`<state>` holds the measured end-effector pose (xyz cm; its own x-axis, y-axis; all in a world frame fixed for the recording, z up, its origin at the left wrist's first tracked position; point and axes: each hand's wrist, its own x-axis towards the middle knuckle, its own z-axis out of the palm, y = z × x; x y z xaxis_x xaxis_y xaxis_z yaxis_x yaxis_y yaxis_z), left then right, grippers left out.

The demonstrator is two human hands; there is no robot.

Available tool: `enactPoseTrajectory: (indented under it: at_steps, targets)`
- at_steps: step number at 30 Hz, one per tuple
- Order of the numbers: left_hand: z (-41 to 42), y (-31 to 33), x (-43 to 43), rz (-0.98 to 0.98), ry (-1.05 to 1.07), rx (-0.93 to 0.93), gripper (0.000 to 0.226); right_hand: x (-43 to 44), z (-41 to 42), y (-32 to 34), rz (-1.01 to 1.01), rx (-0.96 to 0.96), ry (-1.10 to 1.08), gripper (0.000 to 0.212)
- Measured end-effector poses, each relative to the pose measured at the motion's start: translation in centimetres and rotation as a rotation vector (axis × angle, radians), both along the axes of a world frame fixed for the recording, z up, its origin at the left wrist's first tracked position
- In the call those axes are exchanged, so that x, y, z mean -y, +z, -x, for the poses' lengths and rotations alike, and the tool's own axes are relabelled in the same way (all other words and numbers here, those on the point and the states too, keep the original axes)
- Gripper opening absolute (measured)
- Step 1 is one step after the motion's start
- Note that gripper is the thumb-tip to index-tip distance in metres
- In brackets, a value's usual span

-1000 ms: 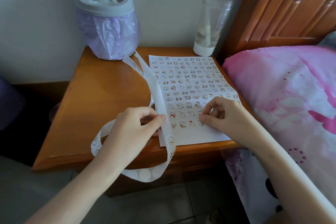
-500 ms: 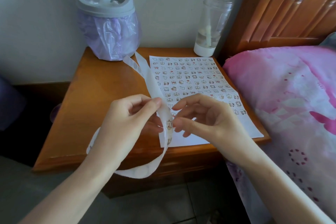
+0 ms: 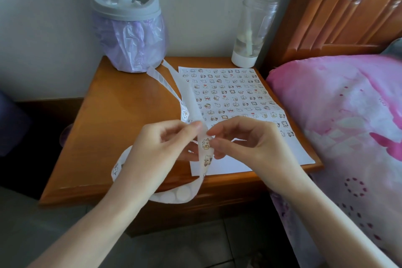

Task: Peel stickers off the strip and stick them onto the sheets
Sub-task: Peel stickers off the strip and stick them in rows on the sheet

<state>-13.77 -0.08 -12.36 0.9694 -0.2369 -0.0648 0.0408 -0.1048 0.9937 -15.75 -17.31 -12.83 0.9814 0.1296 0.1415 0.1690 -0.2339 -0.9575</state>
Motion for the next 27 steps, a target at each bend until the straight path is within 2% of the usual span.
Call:
enactPoseTrajectory:
  at_steps: [3, 11, 18, 27]
  targets:
    - [0.0, -0.2, 0.0, -0.037, 0.001, 0.039, 0.016, -0.1, 0.0, -0.1, 0.009, 0.017, -0.007, 0.011]
    - [-0.2, -0.8, 0.1, -0.078, 0.049, 0.129, 0.017, -0.4, 0.1, -0.3, 0.103, 0.122, -0.063, 0.009]
    - [-0.1, -1.1, 0.4, -0.116, 0.091, 0.179, 0.013, -0.4, 0.1, -0.2, 0.102, 0.142, -0.071, 0.008]
    - [0.0, -1.2, 0.7, -0.126, 0.115, 0.202, 0.02, -0.3, 0.1, -0.2, 0.11, 0.108, -0.101, 0.007]
